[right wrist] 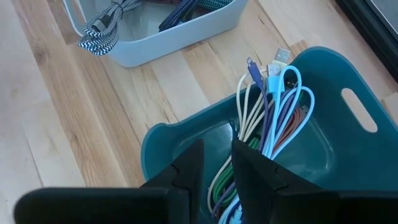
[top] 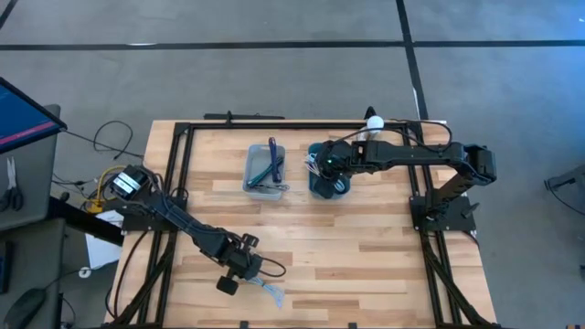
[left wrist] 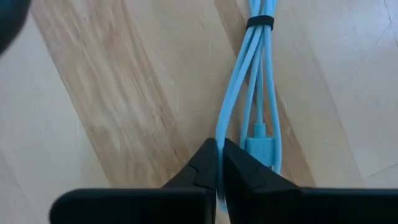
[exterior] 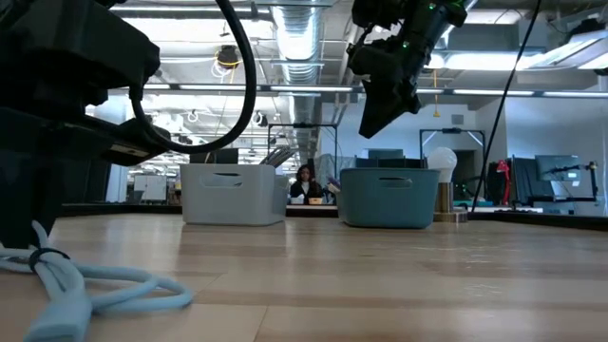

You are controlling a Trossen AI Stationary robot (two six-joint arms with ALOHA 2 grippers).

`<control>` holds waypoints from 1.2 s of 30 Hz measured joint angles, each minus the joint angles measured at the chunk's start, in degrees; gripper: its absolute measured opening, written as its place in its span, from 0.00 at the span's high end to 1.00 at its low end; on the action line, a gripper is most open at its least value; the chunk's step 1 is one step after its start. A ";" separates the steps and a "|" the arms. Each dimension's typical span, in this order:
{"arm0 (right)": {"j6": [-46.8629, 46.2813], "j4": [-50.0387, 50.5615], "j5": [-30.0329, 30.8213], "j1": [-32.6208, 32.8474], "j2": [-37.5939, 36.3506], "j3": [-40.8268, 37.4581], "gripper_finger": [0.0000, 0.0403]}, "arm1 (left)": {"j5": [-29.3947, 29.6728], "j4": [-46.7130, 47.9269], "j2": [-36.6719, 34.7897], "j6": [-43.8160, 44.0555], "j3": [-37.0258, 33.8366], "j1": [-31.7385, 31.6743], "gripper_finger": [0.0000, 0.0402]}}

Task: Pick & Place USB Port
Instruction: Put the light blue charger cable into the blue bin

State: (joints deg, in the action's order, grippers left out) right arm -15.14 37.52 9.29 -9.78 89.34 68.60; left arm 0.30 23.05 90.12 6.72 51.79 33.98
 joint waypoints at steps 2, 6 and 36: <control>0.01 0.00 -0.01 0.00 0.00 0.02 0.81 | 0.05 0.00 -0.04 0.00 0.00 0.00 0.98; 0.02 0.02 -0.01 0.00 0.00 0.02 0.81 | 2.05 -0.03 -1.24 0.00 0.00 0.04 0.98; 5.57 -17.79 -15.58 6.21 -0.04 0.02 0.81 | 32.76 1.72 -32.85 -14.24 0.04 -12.35 0.98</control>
State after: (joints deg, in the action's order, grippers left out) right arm -9.56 19.73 -6.29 -3.57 89.30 68.62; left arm 33.05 24.77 57.28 -7.52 51.83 21.63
